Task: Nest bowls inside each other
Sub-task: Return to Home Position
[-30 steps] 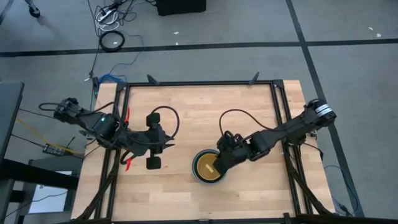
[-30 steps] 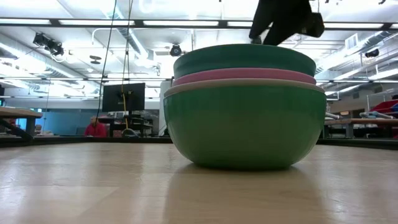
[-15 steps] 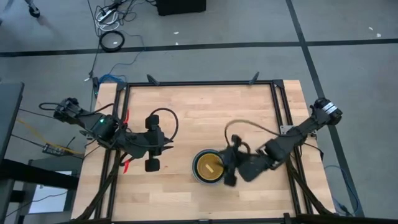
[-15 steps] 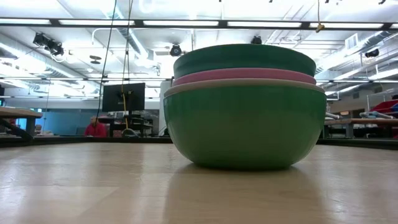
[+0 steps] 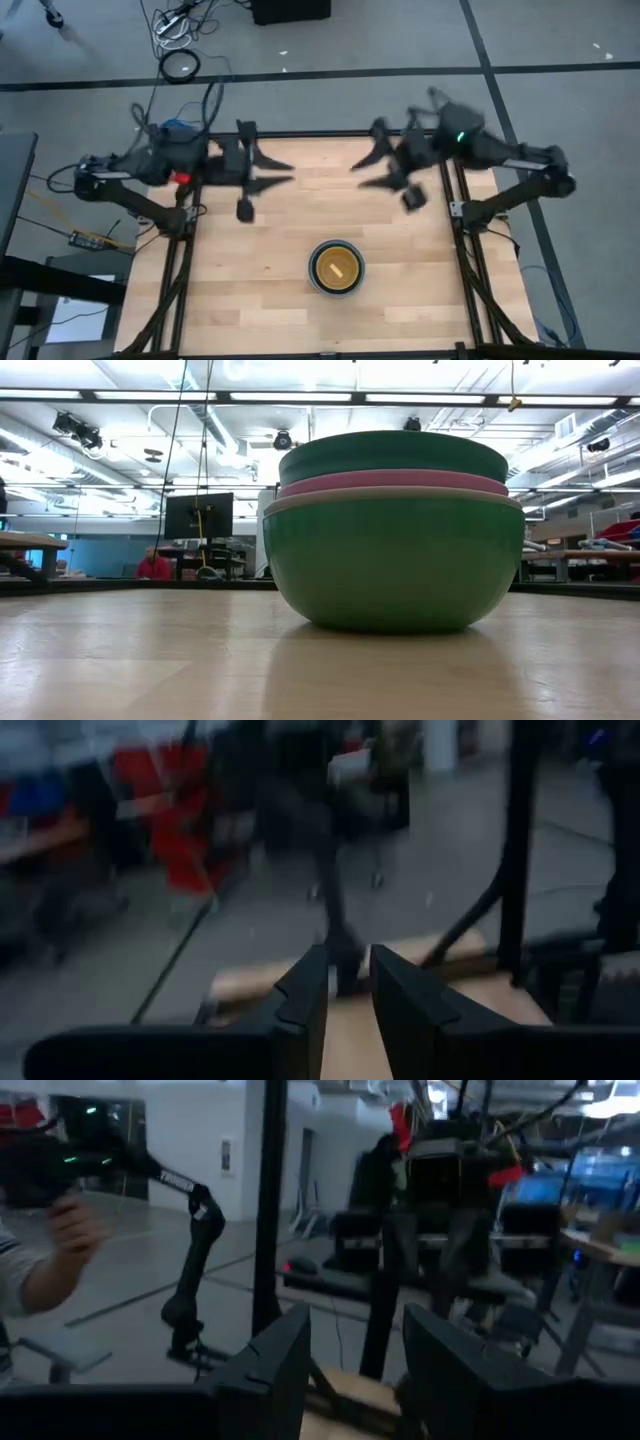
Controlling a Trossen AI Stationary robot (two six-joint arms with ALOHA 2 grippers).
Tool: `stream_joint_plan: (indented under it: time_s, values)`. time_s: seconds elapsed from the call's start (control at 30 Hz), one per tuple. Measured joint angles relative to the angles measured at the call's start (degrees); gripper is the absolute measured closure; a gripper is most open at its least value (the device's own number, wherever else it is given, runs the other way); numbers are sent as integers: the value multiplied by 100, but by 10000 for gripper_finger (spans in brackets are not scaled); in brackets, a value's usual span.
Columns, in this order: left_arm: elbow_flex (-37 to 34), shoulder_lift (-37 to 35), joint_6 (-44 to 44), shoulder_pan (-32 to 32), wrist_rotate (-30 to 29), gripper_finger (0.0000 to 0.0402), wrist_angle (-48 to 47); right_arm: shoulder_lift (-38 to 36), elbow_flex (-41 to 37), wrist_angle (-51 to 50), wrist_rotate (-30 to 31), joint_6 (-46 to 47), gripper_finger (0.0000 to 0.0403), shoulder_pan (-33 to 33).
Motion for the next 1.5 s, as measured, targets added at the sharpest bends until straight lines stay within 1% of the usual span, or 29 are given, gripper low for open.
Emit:
stream_joint_plan:
  time_s: [0.07,0.13,0.2,0.23,0.3,0.37,0.47,0.6,0.7,0.87,0.97,1.07,1.2,1.33,1.4,1.5]
  values:
    - [3,-322,-203,212,134,316,-546,-378,29,-611,-383,-17,252,-381]
    - [14,-794,-260,223,128,316,-1096,-829,30,-1174,-455,-107,252,-536]
    - [12,-1262,-389,160,-12,316,-1448,-1373,-81,-1574,-463,-197,252,-549]
    - [-53,-1512,-424,108,-90,316,-1491,-1619,-192,-1654,-453,-223,253,-487]
    - [-422,-2054,-534,-10,-163,316,-1323,-2122,-548,-1591,-448,-230,253,-261]
    - [-1049,-2648,-705,-146,-161,316,-1044,-2563,-1042,-1591,-308,-156,253,-16]
    - [-2455,-3490,-1008,-309,-136,316,-245,-3121,-2065,-1242,381,45,252,278]
    - [-4374,-4330,-1119,-433,-307,316,1180,-3675,-3540,213,596,221,253,469]
    - [-5287,-4741,-1128,-438,-513,316,1927,-3875,-4407,1016,727,410,252,459]
    - [-6254,-5011,-1147,-498,-522,316,2594,-3904,-5589,2225,898,672,252,449]
    - [-6737,-5076,-1146,-591,-497,316,2964,-3903,-6106,2861,1050,860,253,446]
    - [-7248,-5074,-1140,-679,-521,316,3479,-3898,-6500,3243,1159,906,251,446]
    - [-7891,-5081,-1108,-761,-574,316,4260,-3900,-6819,3410,1224,869,250,461]
    - [-8439,-5077,-1128,-779,-618,316,4821,-3900,-7047,3464,1265,856,250,461]
    - [-8626,-5074,-1129,-779,-693,316,5067,-3900,-7089,3472,1351,859,250,459]
    - [-8750,-5079,-1127,-781,-1002,316,5242,-3911,-7094,3497,1372,859,250,450]
